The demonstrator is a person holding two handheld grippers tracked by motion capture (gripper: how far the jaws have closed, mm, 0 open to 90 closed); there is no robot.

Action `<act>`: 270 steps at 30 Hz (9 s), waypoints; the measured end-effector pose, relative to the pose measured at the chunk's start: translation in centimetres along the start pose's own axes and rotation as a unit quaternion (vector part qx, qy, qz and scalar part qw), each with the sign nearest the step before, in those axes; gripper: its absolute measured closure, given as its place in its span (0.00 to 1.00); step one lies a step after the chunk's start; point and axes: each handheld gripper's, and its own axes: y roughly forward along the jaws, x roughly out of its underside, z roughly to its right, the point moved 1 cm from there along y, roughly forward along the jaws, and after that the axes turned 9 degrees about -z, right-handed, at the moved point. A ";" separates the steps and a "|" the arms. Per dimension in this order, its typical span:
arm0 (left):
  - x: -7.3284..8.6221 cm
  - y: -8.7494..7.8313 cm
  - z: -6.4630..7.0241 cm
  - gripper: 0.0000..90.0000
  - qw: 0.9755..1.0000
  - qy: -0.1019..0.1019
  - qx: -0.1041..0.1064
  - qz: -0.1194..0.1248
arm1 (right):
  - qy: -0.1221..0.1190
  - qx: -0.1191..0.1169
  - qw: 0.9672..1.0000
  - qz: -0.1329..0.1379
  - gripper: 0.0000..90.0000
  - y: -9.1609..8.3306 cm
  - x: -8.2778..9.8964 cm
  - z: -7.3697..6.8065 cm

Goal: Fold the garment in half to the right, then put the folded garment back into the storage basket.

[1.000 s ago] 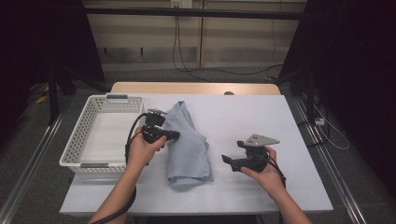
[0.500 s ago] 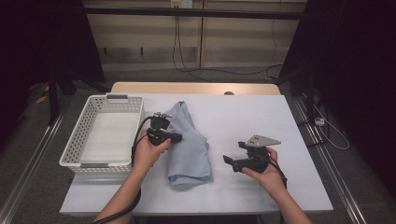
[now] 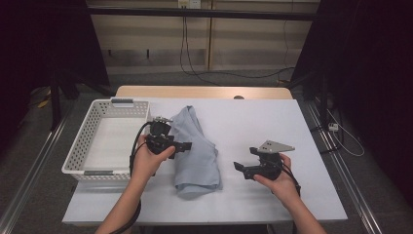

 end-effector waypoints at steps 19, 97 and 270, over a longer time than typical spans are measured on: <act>1.8 1.3 -0.3 0.15 0.999 -0.013 -0.037 -0.011 | -0.003 0.000 1.000 0.003 0.13 -0.1 -0.2 0.1; 2.7 4.4 -0.7 0.43 0.993 -0.116 -0.010 -0.020 | -0.018 -0.014 1.000 0.000 0.12 0.0 -0.1 -0.6; -10.6 -6.5 1.9 0.82 0.964 0.005 -0.102 -0.244 | -0.017 -0.014 1.000 0.002 0.08 -1.0 0.6 0.5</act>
